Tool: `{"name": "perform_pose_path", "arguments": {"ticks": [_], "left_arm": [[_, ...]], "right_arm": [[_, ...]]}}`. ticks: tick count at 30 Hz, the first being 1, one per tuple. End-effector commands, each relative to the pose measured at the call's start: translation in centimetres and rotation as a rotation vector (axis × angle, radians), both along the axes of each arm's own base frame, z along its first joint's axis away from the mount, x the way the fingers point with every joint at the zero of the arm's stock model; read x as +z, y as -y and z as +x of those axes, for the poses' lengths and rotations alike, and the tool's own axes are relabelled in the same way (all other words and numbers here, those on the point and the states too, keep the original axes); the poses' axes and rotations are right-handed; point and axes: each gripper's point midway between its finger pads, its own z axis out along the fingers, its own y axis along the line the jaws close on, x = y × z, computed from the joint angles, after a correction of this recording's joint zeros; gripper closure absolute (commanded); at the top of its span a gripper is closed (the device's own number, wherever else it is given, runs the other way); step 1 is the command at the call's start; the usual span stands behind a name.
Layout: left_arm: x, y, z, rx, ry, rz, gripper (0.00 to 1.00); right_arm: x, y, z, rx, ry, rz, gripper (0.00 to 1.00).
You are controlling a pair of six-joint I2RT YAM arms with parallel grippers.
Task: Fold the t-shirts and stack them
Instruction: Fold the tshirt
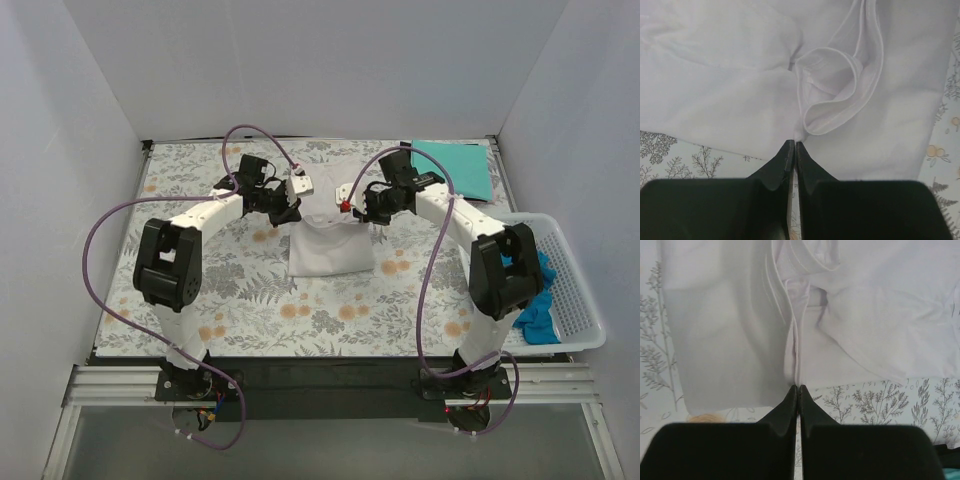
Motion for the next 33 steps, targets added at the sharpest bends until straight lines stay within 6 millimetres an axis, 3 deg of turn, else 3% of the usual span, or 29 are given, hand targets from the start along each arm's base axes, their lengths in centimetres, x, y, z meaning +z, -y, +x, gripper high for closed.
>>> {"name": "perform_pose_path", "arguments": {"ticks": [1, 8, 19, 27, 29, 30, 32, 33], "left_arm": [[0.2, -0.1, 3.3, 0.002, 0.058, 0.0, 1.0], [-1.9, -0.5, 6.3, 0.043, 0.058, 0.007, 1.0], [-2.2, -0.5, 7.7, 0.069, 0.078, 0.007, 1.0], [-3.5, -1.2, 8.9, 0.136, 0.066, 0.025, 1.0], [-3.5, -1.5, 9.3, 0.162, 0.065, 0.022, 1.0], [-3.6, -1.8, 9.5, 0.203, 0.05, 0.028, 0.98], [-3.0, -2.8, 10.3, 0.259, 0.047, 0.024, 0.82], [-2.4, -3.4, 10.9, 0.306, 0.038, 0.014, 0.78]], "right_arm": [[-0.1, -0.3, 2.9, 0.037, 0.046, 0.004, 0.99], [-3.7, -0.3, 5.4, 0.023, 0.015, -0.03, 0.99], [-3.3, -0.1, 7.9, -0.005, 0.051, -0.016, 0.99], [-4.6, -0.4, 9.4, -0.051, 0.053, -0.016, 0.99], [-4.6, -0.4, 10.3, -0.081, 0.078, -0.022, 0.92], [-4.6, -0.2, 10.7, -0.111, 0.076, -0.021, 0.8], [-3.5, 0.1, 12.0, -0.163, 0.114, -0.022, 0.65], [-2.8, 0.2, 12.2, -0.203, 0.109, -0.009, 0.52]]}}
